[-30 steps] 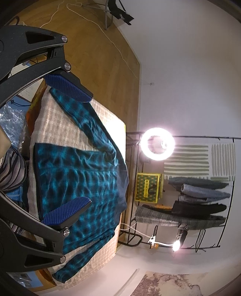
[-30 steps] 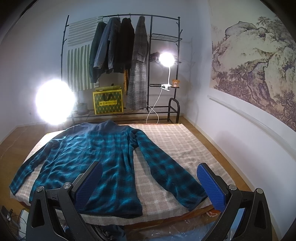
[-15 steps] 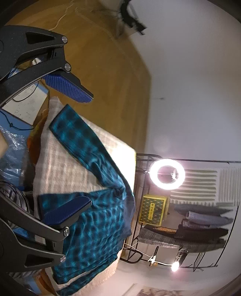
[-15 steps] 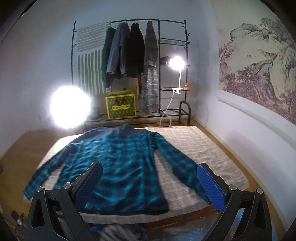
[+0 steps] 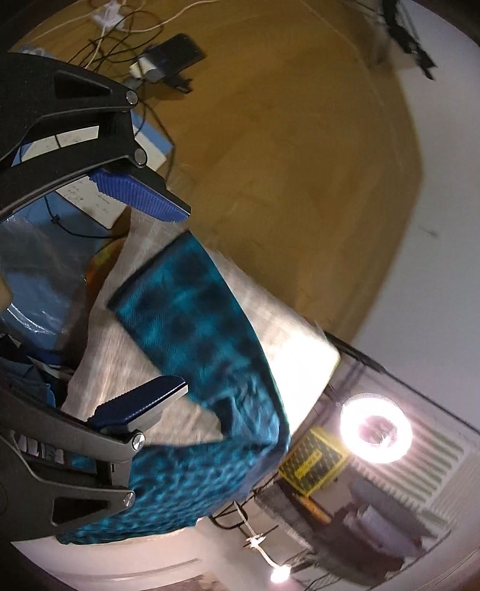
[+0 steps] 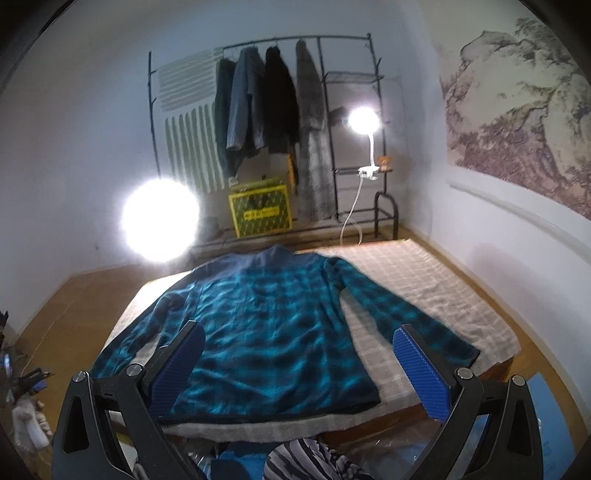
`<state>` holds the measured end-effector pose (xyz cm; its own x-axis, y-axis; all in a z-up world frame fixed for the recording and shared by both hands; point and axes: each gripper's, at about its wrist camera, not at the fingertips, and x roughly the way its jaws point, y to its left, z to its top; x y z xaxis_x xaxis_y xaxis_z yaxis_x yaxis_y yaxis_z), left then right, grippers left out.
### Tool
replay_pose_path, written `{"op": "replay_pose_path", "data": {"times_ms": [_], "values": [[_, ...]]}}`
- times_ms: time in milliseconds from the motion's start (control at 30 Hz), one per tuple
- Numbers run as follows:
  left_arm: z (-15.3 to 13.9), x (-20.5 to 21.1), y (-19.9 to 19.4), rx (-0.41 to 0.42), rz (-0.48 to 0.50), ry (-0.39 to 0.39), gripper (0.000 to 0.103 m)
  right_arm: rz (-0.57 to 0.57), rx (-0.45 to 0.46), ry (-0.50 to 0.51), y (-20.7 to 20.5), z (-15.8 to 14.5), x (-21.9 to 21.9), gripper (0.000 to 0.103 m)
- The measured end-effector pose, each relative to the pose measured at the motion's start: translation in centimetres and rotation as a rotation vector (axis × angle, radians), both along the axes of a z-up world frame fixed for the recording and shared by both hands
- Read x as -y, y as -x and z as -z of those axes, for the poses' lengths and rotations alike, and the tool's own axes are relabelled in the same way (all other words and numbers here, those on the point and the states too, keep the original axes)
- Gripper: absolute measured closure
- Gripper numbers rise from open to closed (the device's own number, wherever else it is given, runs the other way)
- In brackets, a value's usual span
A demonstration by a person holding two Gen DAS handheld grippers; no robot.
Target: Fold large clothes
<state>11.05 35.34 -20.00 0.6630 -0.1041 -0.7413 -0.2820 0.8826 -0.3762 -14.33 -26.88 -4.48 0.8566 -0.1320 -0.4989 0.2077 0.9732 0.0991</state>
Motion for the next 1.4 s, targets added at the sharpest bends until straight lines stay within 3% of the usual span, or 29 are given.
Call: {"op": "replay_pose_path", "data": {"times_ms": [200,333,433,600,700,733,767,967,1167,1300,1400], "values": [[6.0,-3.2,-2.5,-0.114,-0.09,0.161,0.017,-0.038,-0.03,0.002,-2.1,0.8,-0.1,0.0],[9.0,-4.2,-3.7,-0.143,-0.141,0.302,0.022,-0.073,-0.057,-0.049,-4.5,1.6,-0.2,0.0],[10.3,-4.0,-4.6,-0.17,-0.172,0.296,0.023,-0.112,-0.079,-0.071,-6.5,2.2,-0.9,0.0],[11.4,-3.6,-5.8,-0.179,-0.2,0.318,0.039,-0.208,-0.091,-0.026,-8.9,2.6,-2.8,0.0],[11.2,-2.6,-6.8,-0.202,-0.196,0.235,0.063,-0.233,-0.076,0.045,-9.5,2.7,-3.7,0.0],[11.1,-2.6,-7.0,-0.207,-0.196,0.205,0.076,-0.236,-0.074,0.055,-9.7,2.7,-3.8,0.0],[10.8,-2.2,-7.2,-0.206,-0.189,0.18,0.094,-0.241,-0.071,0.068,-9.9,3.0,-3.8,0.0],[6.7,-0.3,-7.1,-0.094,-0.165,0.147,0.095,-0.258,-0.091,0.023,-11.3,4.9,-2.6,0.0],[0.2,4.9,-6.7,0.033,-0.043,0.099,0.095,-0.322,-0.099,-0.09,-15.8,7.9,-1.8,0.0],[-4.5,9.9,-5.5,0.121,0.063,0.08,0.095,-0.414,-0.15,-0.126,-20.7,10.1,-3.1,0.011],[-7.1,13.9,-4.7,0.166,0.157,0.047,0.095,-0.497,-0.222,-0.169,-25.6,12.4,-4.6,0.033]]}}
